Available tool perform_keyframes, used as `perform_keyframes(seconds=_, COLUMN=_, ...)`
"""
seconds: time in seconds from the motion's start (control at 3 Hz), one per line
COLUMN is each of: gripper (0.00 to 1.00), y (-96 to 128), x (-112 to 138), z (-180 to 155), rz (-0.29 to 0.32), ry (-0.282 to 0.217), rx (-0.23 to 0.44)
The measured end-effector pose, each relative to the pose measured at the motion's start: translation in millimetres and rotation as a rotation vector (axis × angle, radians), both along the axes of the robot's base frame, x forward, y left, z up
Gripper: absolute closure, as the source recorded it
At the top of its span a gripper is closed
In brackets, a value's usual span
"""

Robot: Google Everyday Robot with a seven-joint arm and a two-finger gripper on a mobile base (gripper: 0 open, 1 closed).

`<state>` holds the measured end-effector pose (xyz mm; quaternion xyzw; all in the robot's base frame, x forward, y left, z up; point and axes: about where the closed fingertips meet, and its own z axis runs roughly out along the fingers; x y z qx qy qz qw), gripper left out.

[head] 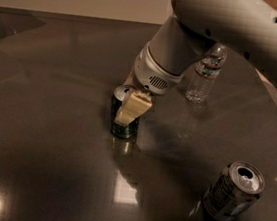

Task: Move green can near 7up can

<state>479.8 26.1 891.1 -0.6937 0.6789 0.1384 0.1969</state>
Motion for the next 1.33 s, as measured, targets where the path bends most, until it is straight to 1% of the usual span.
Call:
perform_keyframes(seconds=0.33, gripper=0.64, y=-4, x=-5, z=3, rz=0.020, ry=0.001, rx=0.000)
perform_keyframes(seconds=0.67, gripper=0.87, y=-17, x=-10, z=13, rz=0.058, ry=-0.016, rx=0.003)
perform_keyframes(seconds=1.0, gripper=1.00, y=-41, x=-15, z=29, rz=0.117, ry=-0.046, rx=-0.001)
perform_keyframes(seconds=1.33, gripper=1.00, y=-76, x=-18, z=41, rz=0.155, ry=-0.057, rx=0.001)
